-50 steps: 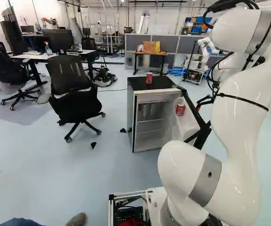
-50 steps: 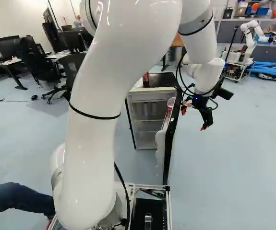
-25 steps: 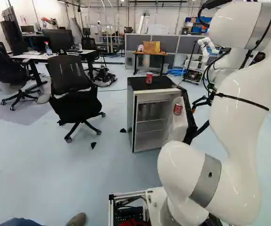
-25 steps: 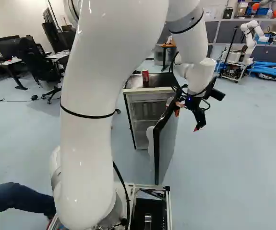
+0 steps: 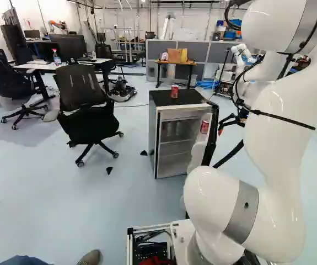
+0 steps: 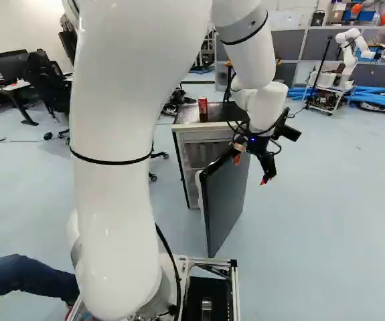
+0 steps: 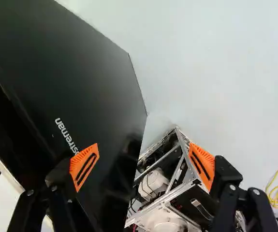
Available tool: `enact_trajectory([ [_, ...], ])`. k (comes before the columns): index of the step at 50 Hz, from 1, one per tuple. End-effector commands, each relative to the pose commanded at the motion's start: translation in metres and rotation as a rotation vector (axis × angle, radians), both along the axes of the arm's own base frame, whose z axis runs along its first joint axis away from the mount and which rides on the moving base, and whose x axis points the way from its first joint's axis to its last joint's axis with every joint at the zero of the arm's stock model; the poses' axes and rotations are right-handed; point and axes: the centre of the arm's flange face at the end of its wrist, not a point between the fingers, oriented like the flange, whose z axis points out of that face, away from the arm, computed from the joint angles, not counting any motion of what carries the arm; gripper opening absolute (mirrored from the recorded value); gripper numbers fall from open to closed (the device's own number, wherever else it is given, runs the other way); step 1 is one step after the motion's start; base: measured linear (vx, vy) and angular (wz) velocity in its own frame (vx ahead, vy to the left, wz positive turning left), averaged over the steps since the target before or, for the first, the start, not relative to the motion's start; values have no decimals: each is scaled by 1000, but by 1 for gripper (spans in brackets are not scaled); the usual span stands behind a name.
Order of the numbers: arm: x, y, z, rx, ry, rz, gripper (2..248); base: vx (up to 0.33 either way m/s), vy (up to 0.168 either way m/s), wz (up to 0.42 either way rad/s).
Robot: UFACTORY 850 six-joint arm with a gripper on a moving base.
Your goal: Grab a drink from the fridge
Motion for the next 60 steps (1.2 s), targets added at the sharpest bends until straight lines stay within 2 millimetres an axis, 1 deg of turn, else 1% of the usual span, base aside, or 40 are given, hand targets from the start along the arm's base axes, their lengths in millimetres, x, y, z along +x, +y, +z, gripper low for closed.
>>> enact_trajectory([
  [28,-6,51,-2,-19,17,103,247,0,0,0],
  [60,0,113,-3,-52,20,256,247,0,0,0],
])
